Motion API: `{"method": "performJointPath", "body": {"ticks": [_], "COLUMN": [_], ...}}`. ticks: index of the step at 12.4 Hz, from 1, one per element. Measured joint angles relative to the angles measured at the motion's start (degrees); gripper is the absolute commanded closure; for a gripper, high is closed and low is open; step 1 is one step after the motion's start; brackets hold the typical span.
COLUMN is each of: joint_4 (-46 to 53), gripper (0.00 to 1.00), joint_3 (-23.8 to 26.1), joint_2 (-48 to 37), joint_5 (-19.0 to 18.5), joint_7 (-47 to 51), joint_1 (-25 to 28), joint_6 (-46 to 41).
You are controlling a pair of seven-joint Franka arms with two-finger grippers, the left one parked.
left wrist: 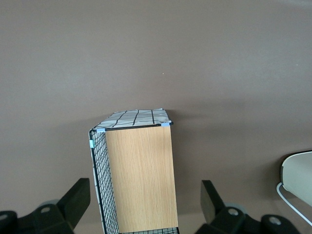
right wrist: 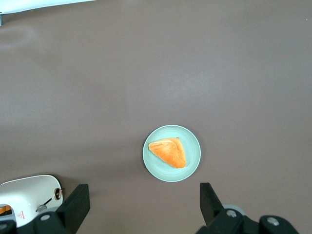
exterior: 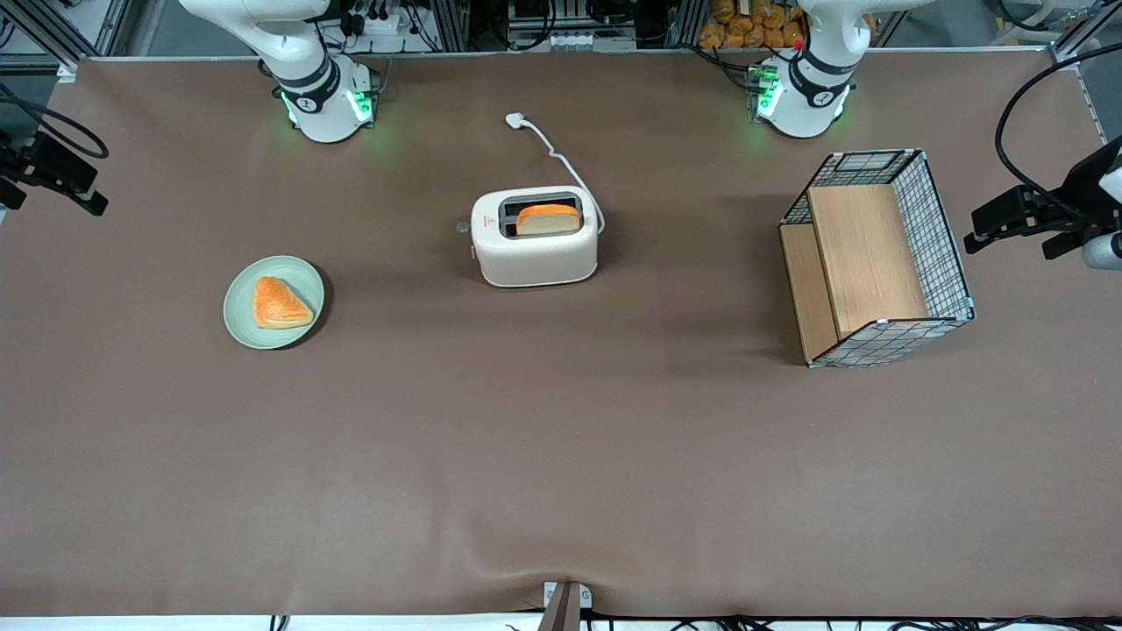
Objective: Press toaster button with right arm
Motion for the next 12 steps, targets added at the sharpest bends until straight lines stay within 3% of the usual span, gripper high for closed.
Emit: {"method": "performJointPath", "body": {"ticks": [12], "joint_4": [0.0], "gripper": [0.00], "joint_3": [0.1], "joint_2": [1.2], "joint_5": [-0.1], "joint_7": [0.0], "joint_1": [-0.3], "joint_6": [0.5]}}
